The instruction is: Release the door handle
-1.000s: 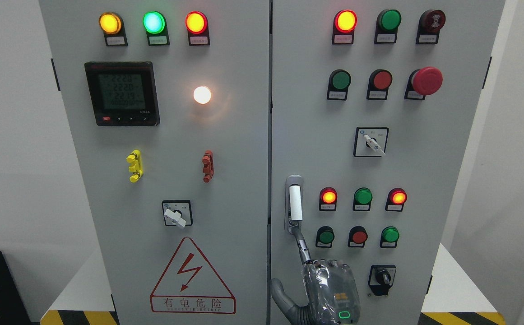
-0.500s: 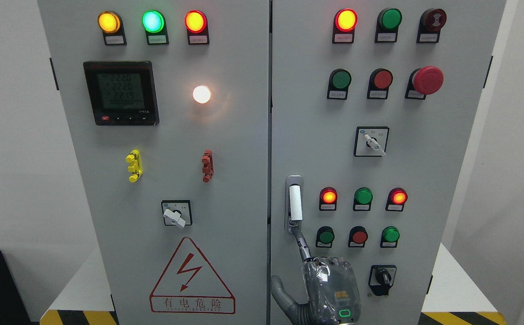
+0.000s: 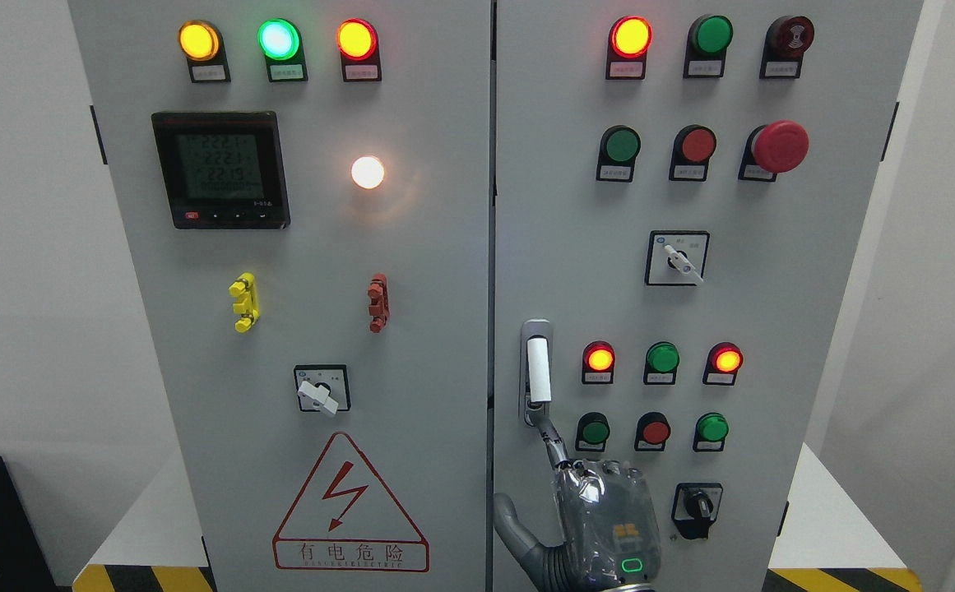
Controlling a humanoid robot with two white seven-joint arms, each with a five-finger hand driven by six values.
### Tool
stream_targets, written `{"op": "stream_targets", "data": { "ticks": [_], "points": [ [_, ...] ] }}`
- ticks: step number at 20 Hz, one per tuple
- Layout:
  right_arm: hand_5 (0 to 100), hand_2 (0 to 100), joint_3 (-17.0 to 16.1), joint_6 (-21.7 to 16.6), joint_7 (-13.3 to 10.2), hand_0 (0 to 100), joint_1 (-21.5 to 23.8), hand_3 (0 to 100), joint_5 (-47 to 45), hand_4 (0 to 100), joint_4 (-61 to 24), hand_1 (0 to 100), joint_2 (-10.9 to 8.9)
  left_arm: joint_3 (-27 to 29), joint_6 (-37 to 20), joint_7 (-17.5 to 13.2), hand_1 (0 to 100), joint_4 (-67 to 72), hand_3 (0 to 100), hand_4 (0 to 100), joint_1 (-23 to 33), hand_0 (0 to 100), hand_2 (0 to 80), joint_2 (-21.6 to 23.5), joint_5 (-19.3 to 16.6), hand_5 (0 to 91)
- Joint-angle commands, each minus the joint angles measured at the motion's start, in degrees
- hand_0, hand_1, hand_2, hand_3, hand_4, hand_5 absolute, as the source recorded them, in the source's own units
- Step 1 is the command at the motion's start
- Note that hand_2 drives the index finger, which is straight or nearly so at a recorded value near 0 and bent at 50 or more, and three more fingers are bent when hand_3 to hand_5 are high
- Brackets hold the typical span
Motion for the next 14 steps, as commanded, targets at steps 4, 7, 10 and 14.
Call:
{"op": "stream_targets", "data": {
  "ticks": [4,7,10,14],
  "points": [
    [96,36,-0.49,0.30,-0.15,39,-0.27,100,0.01,90,-1.91,33,0.01,-1.14,0.02,0.04,0,-0.88,9,1,0.00,0,2.4,0.00,0.00,0.0],
    [95,45,-0.58,0.56,0.03,43,-0.89,100,-0.08,90,-2.35,33,0.10,-1.14,0.02,0.04,0,-0.88,9,1,0.00,0,2.4,0.00,0.00,0.0],
    [94,61,-0.58,1.26,0.20,41,-2.11,100,0.01,95,-2.35,33,0.10,-1.14,0.02,0.04,0,-0.97,9,1,0.00,0,2.4,0.00,0.00,0.0],
    [95,75,-0.58,3.55,0.90,26,-3.87,100,0.01,99,-2.26,32,0.19,-1.14,0.02,0.04,0,-0.97,9,1,0.00,0,2.4,0.00,0.00,0.0]
  ]
}}
